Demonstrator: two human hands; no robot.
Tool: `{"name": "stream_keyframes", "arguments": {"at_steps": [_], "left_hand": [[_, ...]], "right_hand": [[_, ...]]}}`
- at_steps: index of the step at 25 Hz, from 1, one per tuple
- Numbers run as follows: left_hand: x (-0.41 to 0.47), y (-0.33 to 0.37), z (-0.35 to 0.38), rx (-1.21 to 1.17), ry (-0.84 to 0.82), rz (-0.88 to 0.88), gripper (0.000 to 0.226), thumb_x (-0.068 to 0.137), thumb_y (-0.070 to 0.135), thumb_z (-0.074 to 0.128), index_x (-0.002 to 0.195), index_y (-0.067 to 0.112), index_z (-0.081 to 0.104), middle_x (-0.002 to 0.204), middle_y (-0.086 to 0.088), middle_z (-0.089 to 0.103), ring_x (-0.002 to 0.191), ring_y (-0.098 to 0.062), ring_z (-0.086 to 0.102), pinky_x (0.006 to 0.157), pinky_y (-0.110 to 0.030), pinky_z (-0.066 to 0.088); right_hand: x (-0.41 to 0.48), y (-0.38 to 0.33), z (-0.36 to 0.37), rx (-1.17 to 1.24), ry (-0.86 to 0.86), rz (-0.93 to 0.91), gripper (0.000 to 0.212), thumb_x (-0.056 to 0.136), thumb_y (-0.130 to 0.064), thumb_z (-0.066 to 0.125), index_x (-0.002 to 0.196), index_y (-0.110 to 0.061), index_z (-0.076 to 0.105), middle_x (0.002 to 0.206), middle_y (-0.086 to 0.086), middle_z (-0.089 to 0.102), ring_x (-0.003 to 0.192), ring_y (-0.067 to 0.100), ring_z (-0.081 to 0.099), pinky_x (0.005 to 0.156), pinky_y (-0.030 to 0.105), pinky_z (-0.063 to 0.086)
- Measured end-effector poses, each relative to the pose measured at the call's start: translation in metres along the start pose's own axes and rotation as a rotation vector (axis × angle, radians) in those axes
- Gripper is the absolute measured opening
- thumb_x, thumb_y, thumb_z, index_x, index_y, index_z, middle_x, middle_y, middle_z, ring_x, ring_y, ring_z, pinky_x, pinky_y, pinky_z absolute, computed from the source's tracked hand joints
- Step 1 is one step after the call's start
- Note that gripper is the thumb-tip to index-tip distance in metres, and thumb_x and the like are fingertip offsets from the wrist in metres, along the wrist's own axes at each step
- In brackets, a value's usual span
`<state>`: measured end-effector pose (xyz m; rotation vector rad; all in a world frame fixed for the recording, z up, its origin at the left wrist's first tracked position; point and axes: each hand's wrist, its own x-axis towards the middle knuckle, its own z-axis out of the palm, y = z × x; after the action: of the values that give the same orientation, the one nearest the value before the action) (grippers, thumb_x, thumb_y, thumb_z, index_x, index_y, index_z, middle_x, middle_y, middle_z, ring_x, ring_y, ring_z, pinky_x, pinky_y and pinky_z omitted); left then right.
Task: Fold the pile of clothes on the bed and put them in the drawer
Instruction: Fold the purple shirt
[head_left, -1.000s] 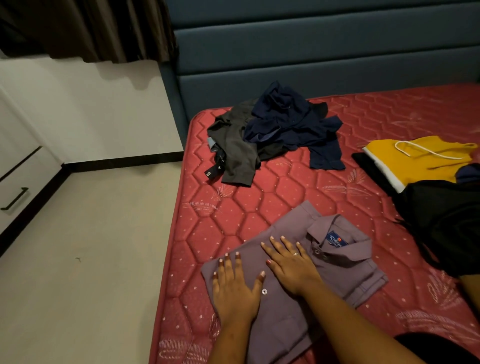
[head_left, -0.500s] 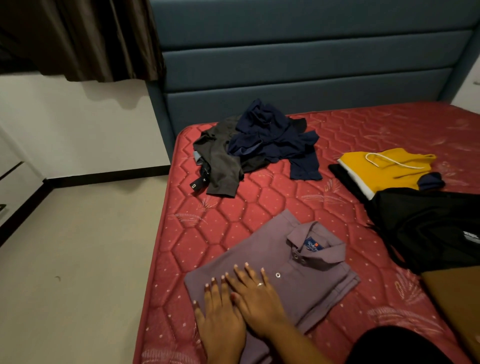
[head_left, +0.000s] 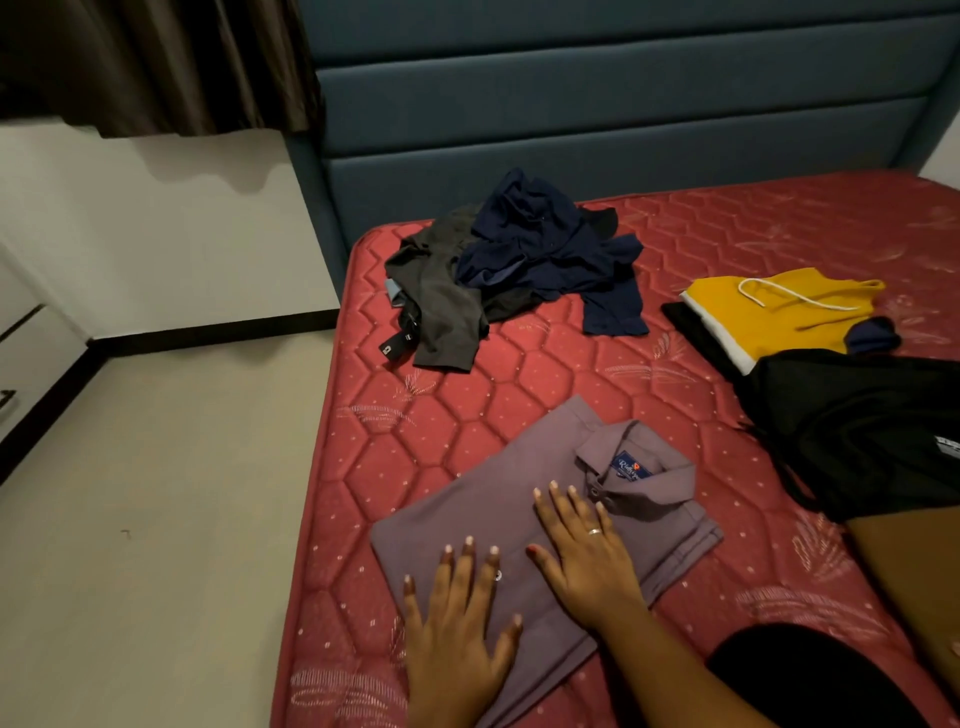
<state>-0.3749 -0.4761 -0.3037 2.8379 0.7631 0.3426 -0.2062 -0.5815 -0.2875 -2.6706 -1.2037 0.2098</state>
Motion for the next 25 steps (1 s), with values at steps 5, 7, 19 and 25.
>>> {"name": "stream_keyframes", "arguments": {"at_steps": [5,7,19,25], "left_hand": [[-0.017,-0.01,-0.003,0.053,-0.081,0.071,0.084,0.075,0.085,0.038,0.143,0.037,0.043,0.152,0.005,0.037,0.143,-0.016,0.025,0.11,-0.06,0.013],[-0.021,-0.01,-0.009,0.036,-0.142,0.046,0.091,0.068,0.09,0.039,0.142,0.038,0.043,0.151,0.006,0.038,0.14,-0.017,0.031,0.109,-0.06,0.015],[-0.037,0.017,-0.009,-0.017,-0.064,0.101,0.082,0.067,0.088,0.037,0.134,0.042,0.044,0.144,0.009,0.039,0.138,-0.006,0.028,0.112,-0.053,0.007],[0.078,0.078,-0.01,-0.505,-0.244,-0.105,0.044,0.084,0.05,0.044,0.114,0.027,0.068,0.116,0.006,0.067,0.109,-0.013,0.06,0.095,-0.032,0.046]], "right_hand": [[-0.007,-0.002,0.003,0.033,-0.014,0.033,0.064,0.097,-0.062,0.013,0.152,-0.032,0.002,0.151,0.002,0.038,0.139,0.022,0.035,0.115,0.04,0.02],[-0.004,-0.005,-0.014,0.058,-0.046,-0.065,0.064,0.098,-0.054,0.026,0.149,-0.037,-0.008,0.155,0.001,0.031,0.142,0.022,0.031,0.116,0.036,0.018],[0.031,0.099,-0.085,0.557,0.062,0.214,0.03,0.092,0.0,0.056,0.117,-0.009,0.068,0.119,0.006,0.067,0.11,0.022,0.063,0.092,0.024,0.042],[0.047,0.106,-0.094,0.443,-0.27,0.083,0.033,0.089,-0.02,0.067,0.122,-0.017,0.066,0.121,0.0,0.066,0.11,0.014,0.06,0.095,0.024,0.044]]}}
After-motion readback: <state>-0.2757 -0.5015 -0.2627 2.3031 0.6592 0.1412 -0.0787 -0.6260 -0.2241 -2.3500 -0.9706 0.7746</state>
